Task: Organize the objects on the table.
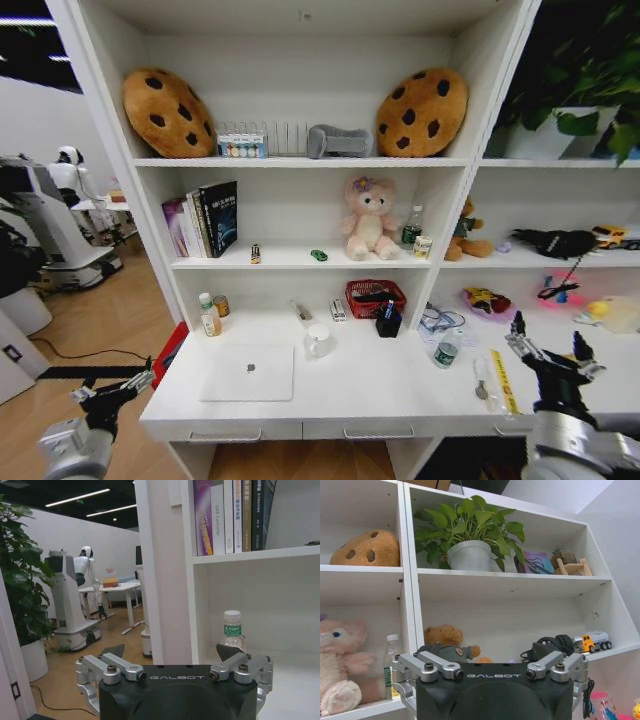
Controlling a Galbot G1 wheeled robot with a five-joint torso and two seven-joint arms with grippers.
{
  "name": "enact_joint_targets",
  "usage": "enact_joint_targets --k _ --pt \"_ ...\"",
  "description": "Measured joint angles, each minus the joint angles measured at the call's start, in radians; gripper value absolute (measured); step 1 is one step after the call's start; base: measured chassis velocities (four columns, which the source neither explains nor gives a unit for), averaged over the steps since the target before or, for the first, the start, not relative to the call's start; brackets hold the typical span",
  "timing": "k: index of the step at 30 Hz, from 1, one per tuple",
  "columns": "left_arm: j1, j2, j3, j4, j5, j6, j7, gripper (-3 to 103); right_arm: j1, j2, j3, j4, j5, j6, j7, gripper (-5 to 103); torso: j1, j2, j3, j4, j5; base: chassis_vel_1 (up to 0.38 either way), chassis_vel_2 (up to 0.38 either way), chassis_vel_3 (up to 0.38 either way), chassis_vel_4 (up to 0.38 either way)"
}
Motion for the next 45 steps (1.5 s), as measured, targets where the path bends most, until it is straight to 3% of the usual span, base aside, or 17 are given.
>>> enact_joint_targets --k 10,14,17,20,23,27,30,34,37,45 --pt "0.001 -0.003 0.001 0.0 0.001 0.0 0.0 100 0.0 0.0 -0.001 0.0 0.001 0.003 0.004 100 -0.001 0.0 0.0 0.0 -0.0006 -0.084 -0.171 0.084 0.181" --pt "0.001 -0.005 0.002 0.0 0.002 0.0 0.0 100 0.004 -0.006 -0.004 -0.002 0.002 0.004 0.007 100 -0.001 0.001 0.0 0.0003 0.0009 -0.127 -0.308 0.156 0.306" --pt "0.002 -0.006 0.003 0.002 0.004 0.0 0.0 100 0.006 -0.008 -0.005 -0.002 0.002 0.004 0.01 100 -0.002 0.001 0.0 -0.0001 -0.0011 -0.221 -0.315 0.232 0.303" --pt "0.001 -0.008 0.006 0.002 0.006 0.0 0.0 100 0.009 -0.012 -0.007 -0.002 0.003 0.004 0.014 100 -0.001 0.001 0.0 0.0001 0.001 -0.269 -0.278 0.273 0.286" --pt "0.001 -0.008 0.008 0.003 0.007 0.0 0.001 100 0.009 -0.016 -0.008 -0.002 0.003 0.004 0.014 100 -0.001 0.0 0.0 0.0 -0.0009 -0.325 -0.312 0.377 0.327" --pt "0.001 -0.01 0.009 0.003 0.01 -0.001 0.002 100 0.011 -0.02 -0.009 -0.002 0.004 0.005 0.015 100 -0.001 0.0 0.0 0.0002 0.0013 -0.367 -0.318 0.345 0.303" --pt "0.002 -0.012 0.011 0.003 0.012 -0.001 0.003 100 0.013 -0.024 -0.01 -0.002 0.003 0.007 0.014 100 -0.001 0.0 0.0 -0.0002 -0.0011 -0.303 -0.311 0.335 0.275" --pt "0.002 -0.018 0.021 0.005 0.023 -0.003 0.006 100 0.002 -0.044 -0.014 0.005 -0.014 0.006 -0.085 100 -0.001 0.0 0.0 -0.0005 0.0013 -0.014 -0.096 0.059 0.015" --pt "0.003 -0.021 0.023 0.006 0.025 -0.004 0.006 100 -0.004 -0.053 -0.025 0.011 -0.018 -0.01 -0.121 100 -0.001 0.0 0.0 0.0004 -0.0014 0.026 0.061 -0.029 -0.034" --pt "0.004 -0.022 0.023 0.009 0.028 -0.006 0.009 100 0.016 -0.085 -0.088 -0.012 -0.029 -0.083 -0.191 100 -0.001 0.0 0.0 0.0 -0.0005 0.046 0.045 -0.043 -0.034"
